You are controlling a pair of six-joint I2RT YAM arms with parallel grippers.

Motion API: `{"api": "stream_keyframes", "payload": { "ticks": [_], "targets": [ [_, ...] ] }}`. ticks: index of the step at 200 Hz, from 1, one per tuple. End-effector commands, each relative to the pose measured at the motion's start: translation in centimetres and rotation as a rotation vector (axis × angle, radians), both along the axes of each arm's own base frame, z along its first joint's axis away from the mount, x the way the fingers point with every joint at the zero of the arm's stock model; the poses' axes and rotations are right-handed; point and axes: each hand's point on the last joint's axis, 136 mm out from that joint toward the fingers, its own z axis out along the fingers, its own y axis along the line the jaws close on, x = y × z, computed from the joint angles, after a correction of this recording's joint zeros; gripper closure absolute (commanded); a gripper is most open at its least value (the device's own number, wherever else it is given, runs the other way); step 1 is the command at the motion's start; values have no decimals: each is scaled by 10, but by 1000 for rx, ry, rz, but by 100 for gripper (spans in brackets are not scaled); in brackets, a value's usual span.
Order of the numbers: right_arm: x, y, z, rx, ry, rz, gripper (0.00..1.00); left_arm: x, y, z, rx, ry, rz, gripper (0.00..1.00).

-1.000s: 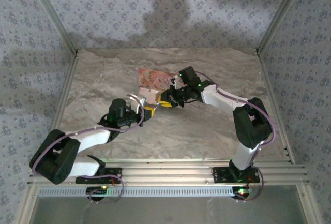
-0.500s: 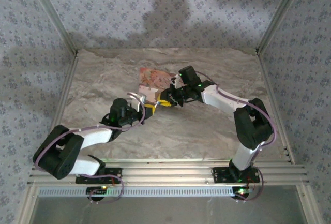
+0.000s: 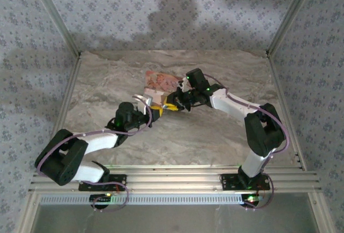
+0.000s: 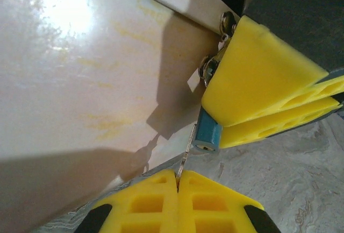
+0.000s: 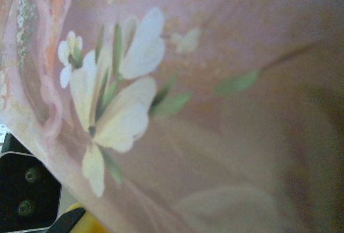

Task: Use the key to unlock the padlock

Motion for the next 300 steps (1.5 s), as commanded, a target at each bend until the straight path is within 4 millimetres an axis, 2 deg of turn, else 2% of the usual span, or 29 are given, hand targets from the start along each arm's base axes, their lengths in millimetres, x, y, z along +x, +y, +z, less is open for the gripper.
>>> {"api": "stream_keyframes", "payload": {
  "ticks": [1,44,108,222,300],
  "targets": [
    [-8,1,7,23,15,1,100,2,-11,20,-44,-48,-26,100],
    [-3,-4,10,16,4,-23,100,-3,-1,2,-1,-5,8,100],
    [1,-6,13,19,-9,-54,100,-11,3,-3,4,11,0,100],
    [0,-5,10,22,-2,-67,100,-15,-3,7,-19,-10,-19,100],
    [-3,2,11,34,6,-55,100,-8,-5,10,-30,-16,0,100]
  ]
}}
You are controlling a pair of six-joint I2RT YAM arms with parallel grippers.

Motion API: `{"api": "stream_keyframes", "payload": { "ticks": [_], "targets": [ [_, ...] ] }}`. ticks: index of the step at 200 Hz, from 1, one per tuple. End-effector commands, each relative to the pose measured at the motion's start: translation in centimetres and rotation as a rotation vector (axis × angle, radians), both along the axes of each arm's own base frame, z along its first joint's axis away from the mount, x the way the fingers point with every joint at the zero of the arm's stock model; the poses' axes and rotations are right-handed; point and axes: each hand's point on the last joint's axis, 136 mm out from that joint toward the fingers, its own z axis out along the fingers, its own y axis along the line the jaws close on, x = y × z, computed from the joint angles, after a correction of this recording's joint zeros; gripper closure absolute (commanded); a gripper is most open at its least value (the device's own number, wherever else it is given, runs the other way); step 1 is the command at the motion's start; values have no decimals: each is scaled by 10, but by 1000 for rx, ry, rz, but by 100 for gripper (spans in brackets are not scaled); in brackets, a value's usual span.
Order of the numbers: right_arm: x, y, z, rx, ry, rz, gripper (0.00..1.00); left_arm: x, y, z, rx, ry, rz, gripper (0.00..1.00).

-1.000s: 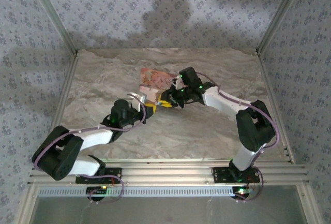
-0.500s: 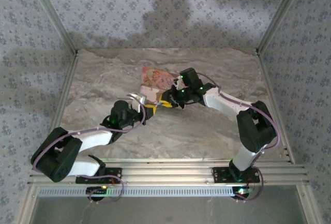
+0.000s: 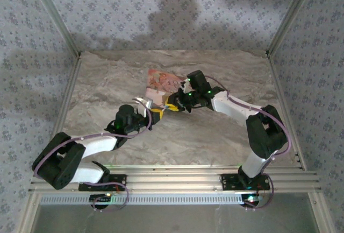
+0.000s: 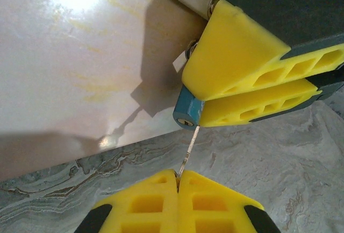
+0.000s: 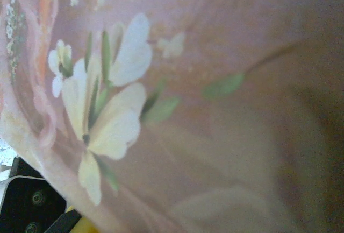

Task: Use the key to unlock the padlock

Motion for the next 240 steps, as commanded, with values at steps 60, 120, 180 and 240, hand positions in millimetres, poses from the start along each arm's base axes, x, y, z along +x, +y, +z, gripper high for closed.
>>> {"api": "stream_keyframes", "payload": {
  "ticks": [60,120,180,240],
  "targets": [
    [-6,4,17,52,0,12,100,10,2,7,-12,-25,52,100],
    [-7,5,14,53,13,16,100,11,-3,18,-52,-57,37,100],
    [-7,6,15,57,16,11,100,10,-9,17,-57,-57,15,100],
    [-9,8,15,62,26,15,100,13,-17,19,-64,-70,9,100]
  ]
}}
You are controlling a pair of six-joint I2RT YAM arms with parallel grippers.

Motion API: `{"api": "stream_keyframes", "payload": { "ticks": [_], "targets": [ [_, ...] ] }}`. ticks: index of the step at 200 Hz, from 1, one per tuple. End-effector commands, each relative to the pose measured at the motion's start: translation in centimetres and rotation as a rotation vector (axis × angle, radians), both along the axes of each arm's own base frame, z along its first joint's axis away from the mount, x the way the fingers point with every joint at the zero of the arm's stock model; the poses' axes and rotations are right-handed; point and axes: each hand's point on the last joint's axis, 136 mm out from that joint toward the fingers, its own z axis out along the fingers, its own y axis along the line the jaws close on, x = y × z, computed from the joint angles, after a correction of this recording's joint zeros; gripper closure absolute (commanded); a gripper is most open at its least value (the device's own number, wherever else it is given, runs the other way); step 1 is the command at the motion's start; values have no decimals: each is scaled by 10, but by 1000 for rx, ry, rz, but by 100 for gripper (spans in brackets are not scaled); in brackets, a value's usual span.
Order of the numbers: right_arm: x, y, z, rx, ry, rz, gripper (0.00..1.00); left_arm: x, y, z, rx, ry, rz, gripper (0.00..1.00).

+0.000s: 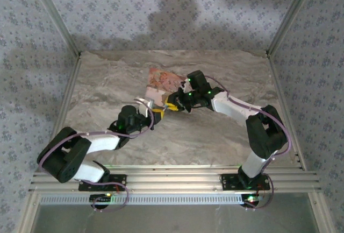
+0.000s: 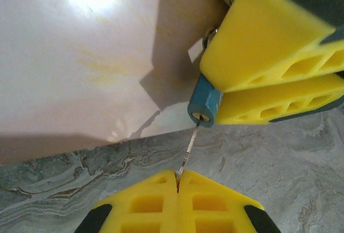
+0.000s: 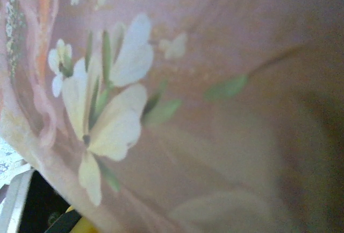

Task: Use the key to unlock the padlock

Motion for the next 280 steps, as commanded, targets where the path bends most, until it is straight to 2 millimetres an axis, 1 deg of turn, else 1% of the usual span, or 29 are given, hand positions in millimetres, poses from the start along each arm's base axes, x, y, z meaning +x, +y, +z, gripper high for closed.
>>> {"api": "stream_keyframes", "payload": {
  "ticks": [1,35,56,83,101,212,280],
  "targets": [
    [-11,7,13,49,21,32,100,7,-12,30,-65,-81,-15,100],
    [-13,2,11,32,27,33,100,7,-8,32,-48,-92,0,100],
    [-12,0,12,36,25,29,100,5,-3,33,-35,-102,13,100],
    [-9,0,18,49,21,28,100,1,5,27,-7,-102,31,100],
    [-9,0,19,51,23,30,100,0,8,23,-2,-99,40,100],
    [-9,-1,13,43,43,23,100,5,9,28,-38,-129,69,100],
    [-7,1,15,56,48,16,100,4,10,30,-56,-147,75,100]
  ]
}}
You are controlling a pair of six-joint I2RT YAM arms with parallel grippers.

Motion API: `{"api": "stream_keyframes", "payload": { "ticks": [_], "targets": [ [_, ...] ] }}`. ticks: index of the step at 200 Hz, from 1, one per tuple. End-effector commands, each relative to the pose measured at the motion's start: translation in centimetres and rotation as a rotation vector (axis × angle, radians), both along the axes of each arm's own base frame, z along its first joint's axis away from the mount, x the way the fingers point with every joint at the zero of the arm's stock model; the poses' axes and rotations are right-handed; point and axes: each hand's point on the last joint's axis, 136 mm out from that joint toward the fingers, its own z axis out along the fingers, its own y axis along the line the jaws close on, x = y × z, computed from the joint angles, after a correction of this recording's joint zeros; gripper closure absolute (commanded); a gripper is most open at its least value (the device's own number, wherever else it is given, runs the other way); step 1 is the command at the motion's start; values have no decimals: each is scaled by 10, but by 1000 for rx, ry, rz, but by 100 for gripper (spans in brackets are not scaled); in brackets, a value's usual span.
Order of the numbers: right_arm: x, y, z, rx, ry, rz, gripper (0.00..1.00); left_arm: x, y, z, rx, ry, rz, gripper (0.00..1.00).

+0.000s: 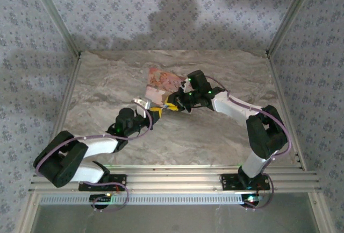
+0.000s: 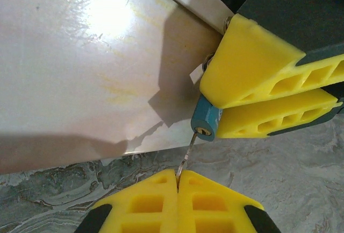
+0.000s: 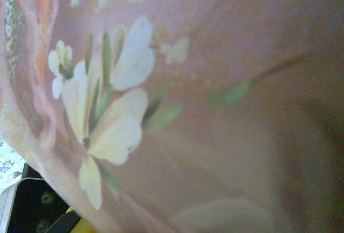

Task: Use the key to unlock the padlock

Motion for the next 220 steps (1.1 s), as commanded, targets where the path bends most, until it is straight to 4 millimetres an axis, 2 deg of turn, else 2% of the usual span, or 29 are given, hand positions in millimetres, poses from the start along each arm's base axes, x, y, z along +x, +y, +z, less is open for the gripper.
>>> {"api": "stream_keyframes", "payload": {
  "ticks": [1,78,135,180,204,220],
  "targets": [
    [-7,2,13,44,38,14,100,2,-1,14,-41,-56,6,100],
    [-6,6,15,55,40,13,100,3,-1,17,-59,-65,9,100],
    [-9,8,15,58,41,20,100,5,-6,11,-62,-48,4,100],
    [-10,9,13,52,43,25,100,5,-6,15,-78,-56,5,100],
    [-9,2,5,-21,12,37,100,4,-5,10,-56,-35,5,100],
    [-9,-5,-11,-97,-5,49,100,0,-2,0,-17,2,5,100]
  ]
}}
